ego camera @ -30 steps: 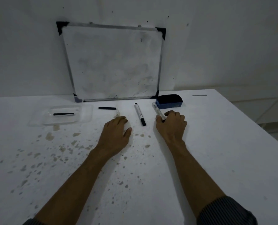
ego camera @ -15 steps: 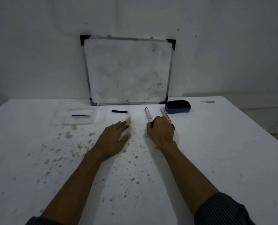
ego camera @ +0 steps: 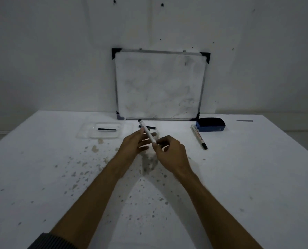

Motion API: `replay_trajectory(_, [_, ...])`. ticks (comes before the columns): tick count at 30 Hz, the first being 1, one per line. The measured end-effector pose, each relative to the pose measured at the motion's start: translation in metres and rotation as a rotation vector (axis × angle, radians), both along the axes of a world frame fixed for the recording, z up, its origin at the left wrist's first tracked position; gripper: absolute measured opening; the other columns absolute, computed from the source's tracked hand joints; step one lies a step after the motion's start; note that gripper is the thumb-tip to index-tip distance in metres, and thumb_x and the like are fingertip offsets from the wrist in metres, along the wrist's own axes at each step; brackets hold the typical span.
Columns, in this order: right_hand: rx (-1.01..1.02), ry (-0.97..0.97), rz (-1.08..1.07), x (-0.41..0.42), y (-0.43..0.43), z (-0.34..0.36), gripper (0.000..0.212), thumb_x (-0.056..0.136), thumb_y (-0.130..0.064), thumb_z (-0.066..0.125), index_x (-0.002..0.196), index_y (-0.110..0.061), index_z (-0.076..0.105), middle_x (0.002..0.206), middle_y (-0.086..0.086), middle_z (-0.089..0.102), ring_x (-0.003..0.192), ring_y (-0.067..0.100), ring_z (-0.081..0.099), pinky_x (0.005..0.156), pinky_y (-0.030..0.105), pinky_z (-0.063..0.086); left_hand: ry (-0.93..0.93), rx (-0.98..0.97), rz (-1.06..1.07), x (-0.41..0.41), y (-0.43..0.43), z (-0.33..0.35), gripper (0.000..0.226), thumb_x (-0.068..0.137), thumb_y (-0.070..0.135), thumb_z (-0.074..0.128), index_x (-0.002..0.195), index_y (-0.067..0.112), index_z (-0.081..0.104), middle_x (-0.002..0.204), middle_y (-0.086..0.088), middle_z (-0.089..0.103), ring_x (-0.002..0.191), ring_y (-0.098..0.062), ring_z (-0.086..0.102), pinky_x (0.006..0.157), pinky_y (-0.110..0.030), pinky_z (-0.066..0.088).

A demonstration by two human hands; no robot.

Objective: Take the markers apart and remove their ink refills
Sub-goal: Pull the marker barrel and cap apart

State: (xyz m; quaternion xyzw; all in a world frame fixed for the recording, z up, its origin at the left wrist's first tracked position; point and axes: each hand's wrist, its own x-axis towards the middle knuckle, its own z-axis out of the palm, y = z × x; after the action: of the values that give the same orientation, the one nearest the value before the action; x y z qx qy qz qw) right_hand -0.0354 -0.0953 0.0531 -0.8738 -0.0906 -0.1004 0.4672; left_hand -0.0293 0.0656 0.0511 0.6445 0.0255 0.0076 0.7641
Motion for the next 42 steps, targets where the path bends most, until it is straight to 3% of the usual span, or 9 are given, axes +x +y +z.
replay_trajectory(4, [-0.050,-0.013,0.148,-0.004,0.003,0.001,0.028,0.090,-0.044,0.071,0.105,-0.021,0.069,0.087,-0.012,0.069,0.071,0.004,0.063,0.060,0.007,0.043,-0.018,-0.188,0.050,-0.011,0.007,-0.003,0.034,0.106,0.036,0.052,0.126,0.014,0.068,0.120,-0.006,0.078,0.114,-0.026,0.073,0.104,-0.046,0.054])
replay_trajectory(10, [0.099,-0.003,0.187,-0.003,0.009,-0.013,0.035,0.089,-0.045,0.072,0.118,-0.029,0.062,0.097,-0.016,0.068,0.078,0.006,0.068,0.068,0.018,0.059,-0.074,-0.008,0.068,-0.018,0.002,-0.008,0.031,0.103,0.036,0.059,0.128,0.017,0.058,0.114,-0.007,0.080,0.109,-0.026,0.076,0.101,-0.046,0.056])
replay_trajectory(18, [0.064,-0.055,0.137,0.009,-0.001,-0.022,0.021,0.097,-0.032,0.066,0.115,-0.023,0.068,0.100,-0.009,0.070,0.083,0.003,0.065,0.072,0.011,0.052,-0.130,0.016,0.133,-0.011,0.008,-0.013,0.027,0.106,0.027,0.055,0.124,0.008,0.062,0.112,-0.008,0.079,0.107,-0.027,0.075,0.086,-0.034,0.061])
replay_trajectory(20, [0.223,0.022,0.090,0.013,-0.009,-0.019,0.018,0.094,-0.030,0.070,0.110,-0.021,0.072,0.089,-0.004,0.074,0.076,0.009,0.068,0.068,0.017,0.054,-0.137,0.044,0.157,-0.009,0.008,-0.015,0.025,0.105,0.022,0.058,0.119,0.004,0.068,0.110,-0.009,0.079,0.103,-0.030,0.075,0.083,-0.032,0.061])
replay_trajectory(24, [0.842,0.324,0.036,0.015,-0.018,-0.011,0.031,0.085,-0.022,0.080,0.111,-0.008,0.073,0.086,0.007,0.075,0.077,0.018,0.071,0.073,0.028,0.059,-0.130,0.009,0.115,-0.011,0.003,-0.015,0.022,0.103,0.016,0.061,0.117,0.004,0.071,0.104,-0.008,0.081,0.098,-0.026,0.078,0.082,-0.029,0.062])
replay_trajectory(27, [1.021,0.436,0.120,0.013,-0.016,-0.011,0.026,0.089,-0.022,0.075,0.109,-0.004,0.074,0.082,0.004,0.069,0.079,0.014,0.067,0.076,0.025,0.060,-0.139,0.008,0.117,-0.016,-0.007,-0.014,0.020,0.101,0.015,0.064,0.115,0.003,0.072,0.097,-0.005,0.082,0.092,-0.025,0.080,0.078,-0.028,0.063])
replay_trajectory(32, [0.822,0.356,0.164,0.001,-0.006,-0.010,0.032,0.099,-0.034,0.062,0.102,-0.004,0.072,0.076,0.007,0.064,0.069,0.013,0.062,0.063,0.020,0.054,-0.234,0.295,0.125,-0.022,-0.018,-0.019,0.027,0.105,0.031,0.058,0.120,0.013,0.070,0.095,-0.002,0.081,0.078,-0.020,0.076,0.070,-0.029,0.063])
replay_trajectory(38, [0.820,0.467,0.103,0.000,-0.003,-0.013,0.037,0.098,-0.040,0.061,0.098,-0.005,0.071,0.070,0.007,0.065,0.059,0.015,0.058,0.060,0.026,0.051,-0.514,0.973,0.161,-0.020,-0.020,-0.032,0.022,0.112,0.031,0.034,0.103,0.018,0.050,0.073,0.005,0.052,0.060,-0.016,0.051,0.057,-0.033,0.047])
replay_trajectory(42, [0.849,0.524,0.104,0.000,0.003,-0.016,0.036,0.099,-0.040,0.060,0.090,-0.006,0.069,0.066,0.005,0.065,0.054,0.014,0.057,0.052,0.023,0.049,-0.515,1.046,0.214,-0.017,-0.018,-0.035,0.032,0.112,0.032,0.032,0.084,0.022,0.045,0.063,0.009,0.043,0.051,-0.009,0.043,0.052,-0.022,0.036])
